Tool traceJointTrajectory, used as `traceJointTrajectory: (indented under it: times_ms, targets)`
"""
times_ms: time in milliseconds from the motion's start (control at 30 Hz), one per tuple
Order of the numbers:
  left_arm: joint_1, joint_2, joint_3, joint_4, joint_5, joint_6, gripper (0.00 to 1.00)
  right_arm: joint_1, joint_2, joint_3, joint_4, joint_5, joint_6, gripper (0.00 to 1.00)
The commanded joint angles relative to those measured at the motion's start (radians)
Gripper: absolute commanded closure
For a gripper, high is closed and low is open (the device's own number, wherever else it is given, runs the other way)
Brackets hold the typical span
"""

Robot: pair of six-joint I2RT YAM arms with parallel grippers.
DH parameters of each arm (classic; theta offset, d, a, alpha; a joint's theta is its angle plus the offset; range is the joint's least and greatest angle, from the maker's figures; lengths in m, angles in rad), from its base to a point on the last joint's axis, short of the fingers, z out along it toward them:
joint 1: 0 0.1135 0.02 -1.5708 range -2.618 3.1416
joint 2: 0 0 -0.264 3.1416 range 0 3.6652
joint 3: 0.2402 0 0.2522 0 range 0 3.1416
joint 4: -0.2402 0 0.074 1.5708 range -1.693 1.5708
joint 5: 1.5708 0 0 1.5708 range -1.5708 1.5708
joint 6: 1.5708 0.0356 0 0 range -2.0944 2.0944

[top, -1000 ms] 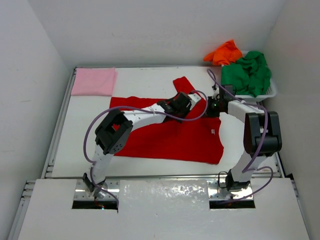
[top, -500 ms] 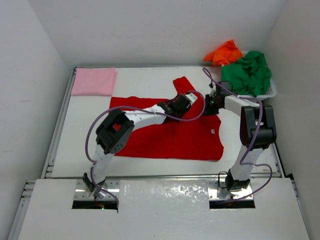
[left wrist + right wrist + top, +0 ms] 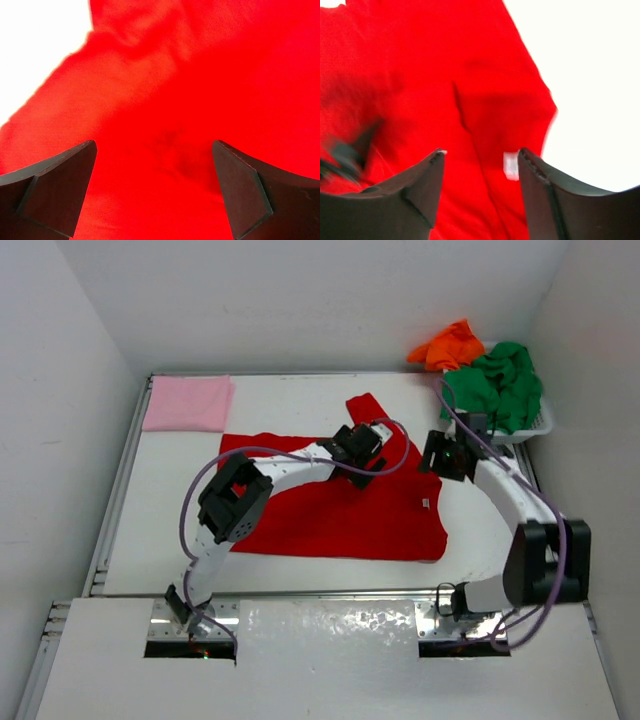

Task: Fold and stack the t-shirts
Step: Fold the flattened tshirt in 1/3 of the way

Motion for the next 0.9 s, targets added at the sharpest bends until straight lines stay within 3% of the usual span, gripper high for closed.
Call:
traceJointTrajectory:
  times_ms: [0, 100, 167, 300, 333, 400, 433, 533, 633, 700, 867]
  targets:
    - [0.046, -0.08, 0.131, -0.065, -0.042, 0.022, 0.0, -0.055, -0.14, -0.122, -0.109, 0.066, 0.075, 0.38]
    - [0.069, -0.181, 0.165, -0.16, -0.058, 0.099, 0.0, -0.085, -0.249, -0.208, -0.198, 0.063, 0.075, 0.3]
    - [0.084, -0.308, 0.092, -0.215, -0.064, 0.183, 0.01, -0.102, -0.322, -0.273, -0.22, 0.001, 0.084, 0.28]
    - [0.147, -0.566, -0.187, -0.368, 0.081, 0.393, 0.0, -0.109, -0.435, -0.334, -0.326, -0.029, 0.089, 0.26]
    - [0.173, -0.627, -0.332, -0.44, 0.121, 0.445, 0.11, -0.109, -0.455, -0.359, -0.34, -0.036, 0.09, 0.25]
    - [0.283, -0.827, -0.496, -0.47, 0.178, 0.593, 0.19, -0.109, -0.516, -0.389, -0.363, -0.058, 0.104, 0.24]
    - [0.345, -0.964, -0.654, -0.5, 0.181, 0.715, 0.22, -0.111, -0.544, -0.42, -0.372, -0.076, 0.118, 0.24]
    - [0.367, -1.173, -0.891, -0.567, 0.137, 0.875, 0.18, -0.114, -0.564, -0.486, -0.367, -0.111, 0.15, 0.25]
    - [0.367, -1.249, -1.031, -0.561, 0.132, 0.909, 0.13, -0.112, -0.586, -0.557, -0.322, -0.115, 0.199, 0.26]
    - [0.367, -1.251, -1.121, -0.484, 0.122, 0.912, 0.09, -0.114, -0.599, -0.603, -0.256, -0.11, 0.225, 0.29]
    - [0.368, -1.176, -1.285, -0.187, -0.07, 0.937, 0.07, -0.114, -0.575, -0.666, -0.121, -0.11, 0.271, 0.33]
